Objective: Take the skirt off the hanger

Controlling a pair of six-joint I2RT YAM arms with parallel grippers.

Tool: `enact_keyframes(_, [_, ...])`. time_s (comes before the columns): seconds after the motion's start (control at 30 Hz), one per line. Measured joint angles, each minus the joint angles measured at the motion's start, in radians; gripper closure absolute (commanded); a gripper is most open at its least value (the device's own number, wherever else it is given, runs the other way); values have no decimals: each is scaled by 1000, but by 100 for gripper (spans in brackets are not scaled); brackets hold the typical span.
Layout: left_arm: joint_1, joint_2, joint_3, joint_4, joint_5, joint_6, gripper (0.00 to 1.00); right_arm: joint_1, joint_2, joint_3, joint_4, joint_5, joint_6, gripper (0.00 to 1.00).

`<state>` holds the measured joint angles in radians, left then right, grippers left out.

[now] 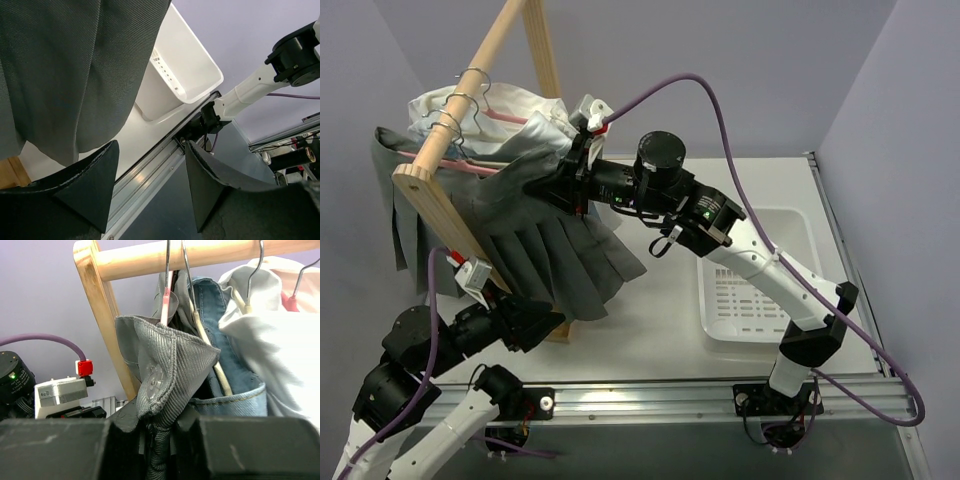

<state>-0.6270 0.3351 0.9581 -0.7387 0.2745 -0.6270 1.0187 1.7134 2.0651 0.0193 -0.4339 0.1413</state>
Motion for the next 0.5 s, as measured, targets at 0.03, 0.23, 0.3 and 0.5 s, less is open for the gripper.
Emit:
enact_keyframes(0.03, [0,7,4,0,3,3,36,-3,-4,-2,2,0,1,100])
enact_keyframes(0.23, [0,56,65,4,16,19,37,-10,-73,-59,0,16,8,100])
enact_keyframes(0.3, [0,77,93,11,22,22,39,-10,-120,-105,-2,25,8,100])
enact_keyframes(0.5, [0,193,194,73,56,27,50,-11,-281,-253,-27,48,8,100])
